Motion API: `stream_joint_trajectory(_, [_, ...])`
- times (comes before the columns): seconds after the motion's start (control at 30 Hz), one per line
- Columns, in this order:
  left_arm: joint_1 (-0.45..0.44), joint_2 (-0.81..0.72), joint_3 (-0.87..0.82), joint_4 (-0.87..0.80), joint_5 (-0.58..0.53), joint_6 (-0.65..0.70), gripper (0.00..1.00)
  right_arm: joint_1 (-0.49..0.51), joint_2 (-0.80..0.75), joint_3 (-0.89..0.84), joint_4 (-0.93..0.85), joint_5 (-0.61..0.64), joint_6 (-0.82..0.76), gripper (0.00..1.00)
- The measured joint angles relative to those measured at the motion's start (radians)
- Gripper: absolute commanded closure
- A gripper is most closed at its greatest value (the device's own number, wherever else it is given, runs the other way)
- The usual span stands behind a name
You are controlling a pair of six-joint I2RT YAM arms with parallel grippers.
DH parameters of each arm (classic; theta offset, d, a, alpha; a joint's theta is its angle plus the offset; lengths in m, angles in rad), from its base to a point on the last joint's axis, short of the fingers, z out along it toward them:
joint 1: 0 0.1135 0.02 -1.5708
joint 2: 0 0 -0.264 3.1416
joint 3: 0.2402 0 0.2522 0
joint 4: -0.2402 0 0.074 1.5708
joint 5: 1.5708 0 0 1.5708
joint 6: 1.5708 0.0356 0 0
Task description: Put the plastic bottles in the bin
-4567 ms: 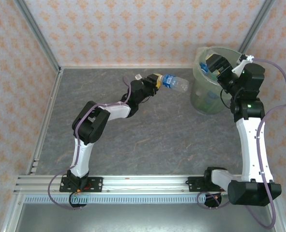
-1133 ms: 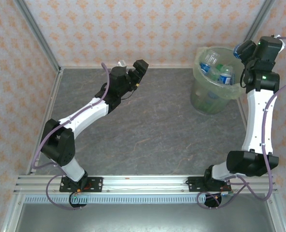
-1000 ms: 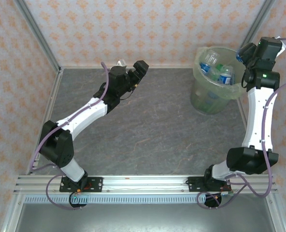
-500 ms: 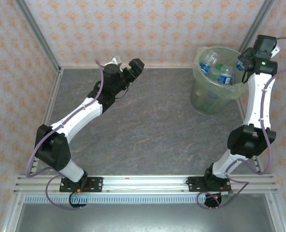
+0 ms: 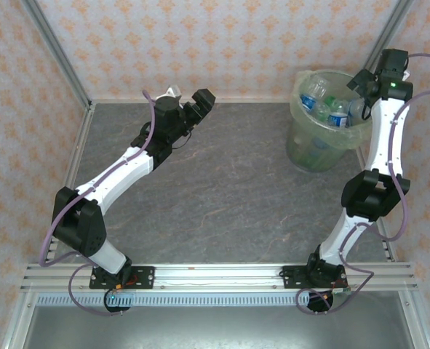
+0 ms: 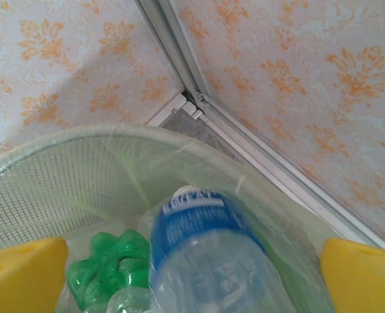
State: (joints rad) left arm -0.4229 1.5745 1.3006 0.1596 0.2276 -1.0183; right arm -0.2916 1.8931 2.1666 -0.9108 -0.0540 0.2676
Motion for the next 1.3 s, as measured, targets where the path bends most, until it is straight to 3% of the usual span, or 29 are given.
stream_joint_trajectory(0.37, [0.000,0.000,0.000,0.000,0.000,0.002,0.01,0.000,-0.117,0.010,0.002,-0.025,0.021,0.00])
stream_joint_trajectory(0.6, [0.000,0.000,-0.008,0.000,0.000,0.018,0.01,0.004,-0.267,-0.137,0.017,-0.144,0.060,0.00])
stream_joint_trajectory(0.9, [0.000,0.000,-0.008,-0.005,0.000,0.048,0.01,0.045,-0.282,-0.335,0.042,-0.218,0.074,0.00])
stream_joint_trajectory(1.1, [0.000,-0.002,-0.002,-0.074,-0.012,0.111,0.01,0.044,-0.288,-0.363,0.098,-0.246,0.079,0.00])
stream_joint_trajectory(1.3, [0.000,-0.028,0.066,-0.220,-0.100,0.237,0.01,0.052,-0.303,-0.363,0.107,-0.246,0.079,0.00])
